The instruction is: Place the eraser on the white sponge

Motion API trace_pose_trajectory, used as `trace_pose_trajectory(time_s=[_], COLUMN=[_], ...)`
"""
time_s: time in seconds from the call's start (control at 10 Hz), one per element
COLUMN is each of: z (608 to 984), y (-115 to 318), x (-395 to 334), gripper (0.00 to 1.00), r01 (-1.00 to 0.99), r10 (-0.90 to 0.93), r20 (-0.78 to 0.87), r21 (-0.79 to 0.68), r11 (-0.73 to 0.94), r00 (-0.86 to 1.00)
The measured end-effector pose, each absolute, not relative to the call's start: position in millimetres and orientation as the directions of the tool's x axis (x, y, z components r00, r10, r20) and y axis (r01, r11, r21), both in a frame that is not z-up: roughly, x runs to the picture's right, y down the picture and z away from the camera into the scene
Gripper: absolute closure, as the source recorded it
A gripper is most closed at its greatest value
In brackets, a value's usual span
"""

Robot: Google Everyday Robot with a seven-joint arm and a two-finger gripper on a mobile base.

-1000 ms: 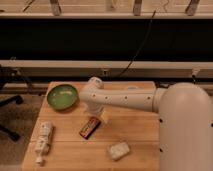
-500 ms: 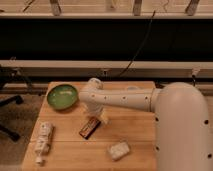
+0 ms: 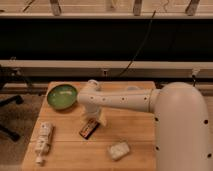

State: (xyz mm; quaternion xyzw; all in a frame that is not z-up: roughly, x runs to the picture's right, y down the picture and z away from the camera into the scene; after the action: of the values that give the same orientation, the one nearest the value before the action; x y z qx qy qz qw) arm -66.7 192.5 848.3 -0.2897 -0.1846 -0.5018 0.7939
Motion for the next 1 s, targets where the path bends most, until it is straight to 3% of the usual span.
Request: trace_pose_trajectory(time_s=[0.5, 0.6, 1.0], z=[848.5, 848.6, 846.6], y=[206.7, 209.6, 215.4], x=[-72.1, -72.1, -70.7], gripper=[0.2, 0.26, 0.64], r01=[0.908, 0.909, 0.91], r10=[-0.67, -0.669, -0.663], r20=[0.612, 0.615, 0.624], r21=[-0.275, -0.279, -0.281], r11=[0.317, 0.311, 0.305], r00=[0.42, 0.417, 0.414])
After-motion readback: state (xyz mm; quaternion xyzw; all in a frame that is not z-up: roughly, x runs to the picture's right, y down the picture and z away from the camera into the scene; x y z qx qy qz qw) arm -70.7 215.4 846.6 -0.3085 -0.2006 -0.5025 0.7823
